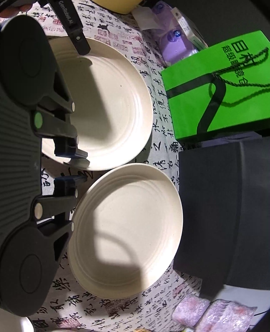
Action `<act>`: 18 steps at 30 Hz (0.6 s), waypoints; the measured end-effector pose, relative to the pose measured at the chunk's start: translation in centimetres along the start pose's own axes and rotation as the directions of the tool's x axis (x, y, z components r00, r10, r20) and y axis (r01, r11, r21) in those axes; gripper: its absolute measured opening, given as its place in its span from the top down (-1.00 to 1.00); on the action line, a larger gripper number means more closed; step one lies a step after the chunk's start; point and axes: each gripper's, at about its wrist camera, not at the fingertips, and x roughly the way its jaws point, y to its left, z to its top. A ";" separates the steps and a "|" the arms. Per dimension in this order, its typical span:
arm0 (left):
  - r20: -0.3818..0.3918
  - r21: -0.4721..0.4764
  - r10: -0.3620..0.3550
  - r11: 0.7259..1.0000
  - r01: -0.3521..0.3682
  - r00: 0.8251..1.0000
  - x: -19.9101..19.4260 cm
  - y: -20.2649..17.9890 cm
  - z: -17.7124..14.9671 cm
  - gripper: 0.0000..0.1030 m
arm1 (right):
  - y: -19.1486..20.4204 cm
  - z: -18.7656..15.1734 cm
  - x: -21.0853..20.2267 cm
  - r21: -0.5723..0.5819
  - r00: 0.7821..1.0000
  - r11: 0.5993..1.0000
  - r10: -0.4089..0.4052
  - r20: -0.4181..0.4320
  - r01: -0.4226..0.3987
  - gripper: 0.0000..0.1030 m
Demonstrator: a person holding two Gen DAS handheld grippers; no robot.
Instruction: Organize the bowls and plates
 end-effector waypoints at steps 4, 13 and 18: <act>-0.001 0.016 -0.006 1.000 0.006 1.000 0.1 -0.3 -0.1 0.81 | 0.4 -0.2 -0.1 -0.030 1.000 1.000 -0.004 0.010 0.004 0.78; 0.003 0.023 0.000 1.000 -0.001 1.000 0.2 -0.3 -0.2 0.81 | 1.1 -0.5 -0.4 -0.084 0.999 0.996 -0.035 0.042 0.038 0.77; 0.010 0.027 0.010 1.000 -0.010 1.000 0.0 -0.4 -0.1 0.81 | 1.4 -0.8 -0.7 -0.108 0.998 0.993 -0.035 0.055 0.041 0.77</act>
